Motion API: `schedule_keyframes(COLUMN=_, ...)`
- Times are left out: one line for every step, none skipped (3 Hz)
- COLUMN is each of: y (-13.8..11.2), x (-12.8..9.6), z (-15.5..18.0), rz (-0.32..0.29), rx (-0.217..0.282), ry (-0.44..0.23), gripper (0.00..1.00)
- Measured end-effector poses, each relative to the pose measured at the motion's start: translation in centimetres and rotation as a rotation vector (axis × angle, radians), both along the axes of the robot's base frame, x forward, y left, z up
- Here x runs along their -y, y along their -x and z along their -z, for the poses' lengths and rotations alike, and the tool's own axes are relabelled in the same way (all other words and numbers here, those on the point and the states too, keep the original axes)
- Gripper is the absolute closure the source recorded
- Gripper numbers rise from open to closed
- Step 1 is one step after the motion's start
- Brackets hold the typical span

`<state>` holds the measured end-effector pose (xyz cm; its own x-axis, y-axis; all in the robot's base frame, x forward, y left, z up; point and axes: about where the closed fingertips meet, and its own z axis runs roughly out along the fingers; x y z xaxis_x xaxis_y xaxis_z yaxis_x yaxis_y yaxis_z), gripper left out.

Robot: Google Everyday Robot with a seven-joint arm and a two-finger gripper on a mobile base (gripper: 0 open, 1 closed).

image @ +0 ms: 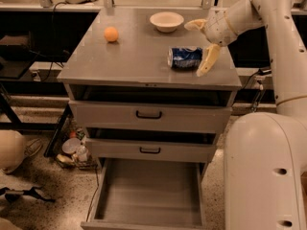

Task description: Pick pepsi can from bottom drawer and place on counter

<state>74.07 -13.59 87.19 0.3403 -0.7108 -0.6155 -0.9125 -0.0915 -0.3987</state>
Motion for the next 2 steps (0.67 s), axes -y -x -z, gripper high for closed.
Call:
schedule_keyframes(y=0.0, x=2.6, z=-0.6, rz=0.074, rx=0.006, ry=-0.012, gripper=0.0)
schedule_keyframes(y=0.4, x=6.5, z=-1.7, rz=0.173, rx=0.027, ry=-0.019, gripper=0.0)
